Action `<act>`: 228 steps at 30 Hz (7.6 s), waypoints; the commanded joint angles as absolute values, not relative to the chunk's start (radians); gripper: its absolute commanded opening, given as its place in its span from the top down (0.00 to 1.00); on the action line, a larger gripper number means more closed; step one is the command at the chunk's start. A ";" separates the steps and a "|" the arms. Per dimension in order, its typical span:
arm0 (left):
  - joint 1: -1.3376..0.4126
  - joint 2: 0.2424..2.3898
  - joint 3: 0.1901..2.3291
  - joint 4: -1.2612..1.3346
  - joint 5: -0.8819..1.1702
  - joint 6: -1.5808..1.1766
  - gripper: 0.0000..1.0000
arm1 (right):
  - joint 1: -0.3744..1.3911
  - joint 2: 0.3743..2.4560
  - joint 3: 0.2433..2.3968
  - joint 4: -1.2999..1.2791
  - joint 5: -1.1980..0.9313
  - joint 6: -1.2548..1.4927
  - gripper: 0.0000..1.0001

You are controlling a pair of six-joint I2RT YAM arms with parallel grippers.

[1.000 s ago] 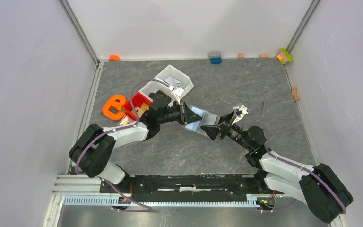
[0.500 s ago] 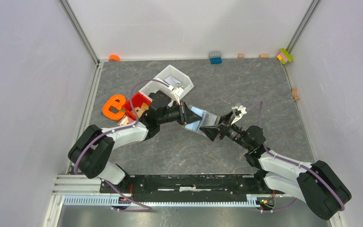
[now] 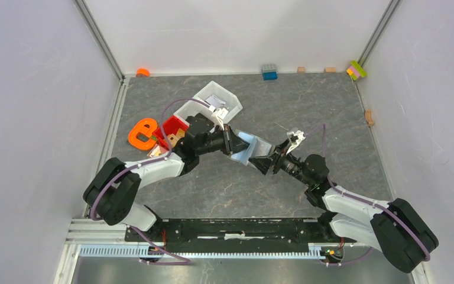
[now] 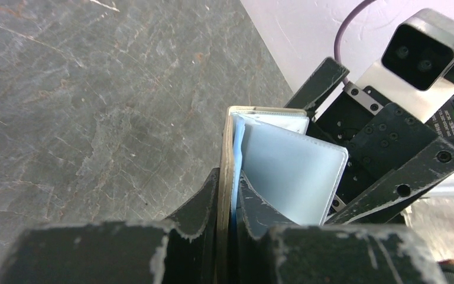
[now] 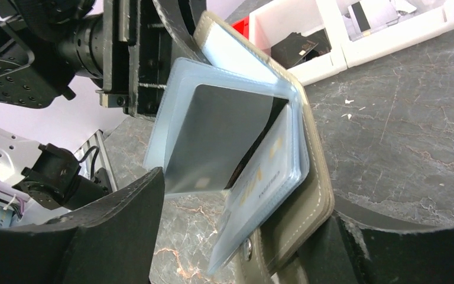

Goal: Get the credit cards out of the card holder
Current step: Remove the credit card from the card holder.

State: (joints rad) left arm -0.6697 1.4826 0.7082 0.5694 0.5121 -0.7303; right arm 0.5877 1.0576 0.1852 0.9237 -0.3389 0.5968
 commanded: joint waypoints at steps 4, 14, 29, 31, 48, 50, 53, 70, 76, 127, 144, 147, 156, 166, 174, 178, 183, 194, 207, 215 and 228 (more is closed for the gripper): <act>-0.673 1.423 0.724 0.615 0.493 -0.691 0.94 | 0.589 1.034 0.224 0.815 -0.222 0.560 0.38; -0.673 1.437 0.732 0.615 0.509 -0.695 0.94 | 0.589 1.014 0.217 0.805 -0.201 0.556 0.55; -0.695 1.481 0.768 0.621 0.570 -0.699 0.92 | 0.588 1.057 0.259 0.710 -0.156 0.553 0.47; -0.696 1.490 0.777 0.622 0.587 -0.700 0.91 | 0.587 1.055 0.258 0.709 -0.155 0.554 0.49; -0.703 1.513 0.799 0.574 0.579 -0.687 0.31 | 0.588 1.052 0.255 0.703 -0.149 0.555 0.85; -0.706 1.525 0.816 0.539 0.575 -0.670 0.30 | 0.587 1.055 0.257 0.703 -0.151 0.558 0.87; -0.718 1.529 0.835 0.491 0.555 -0.641 0.26 | 0.587 1.058 0.261 0.698 -0.153 0.561 0.89; -0.863 1.577 1.031 0.053 0.269 -0.342 0.06 | 0.568 1.032 0.274 0.668 -0.175 0.584 0.91; -0.901 1.582 1.052 0.016 0.206 -0.298 0.05 | 0.533 1.019 0.286 0.612 -0.171 0.615 0.96; -0.866 1.625 1.110 -0.069 0.248 -0.332 0.33 | 0.429 1.106 0.304 0.660 -0.394 0.716 1.00; -0.734 1.591 1.028 -0.005 0.297 -0.462 0.43 | 0.429 1.120 0.307 0.662 -0.405 0.716 1.00; -0.718 1.587 1.011 0.047 0.333 -0.484 0.44 | 0.428 1.121 0.307 0.664 -0.408 0.716 1.00; -0.641 1.537 0.910 0.207 0.445 -0.584 0.42 | 0.427 1.127 0.314 0.647 -0.398 0.711 1.00; -0.640 1.582 0.919 0.264 0.543 -0.618 0.53 | 0.426 1.126 0.312 0.650 -0.403 0.715 1.00; -0.647 1.640 0.937 0.332 0.658 -0.664 0.55 | 0.419 1.136 0.308 0.682 -0.433 0.732 1.00; -0.647 1.632 0.943 0.281 0.618 -0.639 0.60 | 0.418 1.140 0.307 0.693 -0.440 0.736 1.00; -0.647 1.626 0.955 0.206 0.541 -0.608 0.80 | 0.418 1.146 0.305 0.714 -0.461 0.739 0.98; -0.574 1.562 0.845 0.377 0.556 -0.731 0.98 | 0.418 1.182 0.297 0.761 -0.496 0.722 0.44; -0.526 1.522 0.773 0.472 0.552 -0.796 0.98 | 0.418 1.142 0.279 0.762 -0.466 0.708 0.66; -0.525 1.533 0.772 0.505 0.580 -0.812 0.98 | 0.417 1.164 0.280 0.774 -0.475 0.715 0.73; -0.536 1.552 0.781 0.530 0.615 -0.821 0.98 | 0.419 1.180 0.283 0.781 -0.483 0.718 0.70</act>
State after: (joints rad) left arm -0.5289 1.5616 0.7692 0.4595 0.5781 -0.7898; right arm 0.4206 1.1717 0.2764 0.7410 -0.4709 0.7250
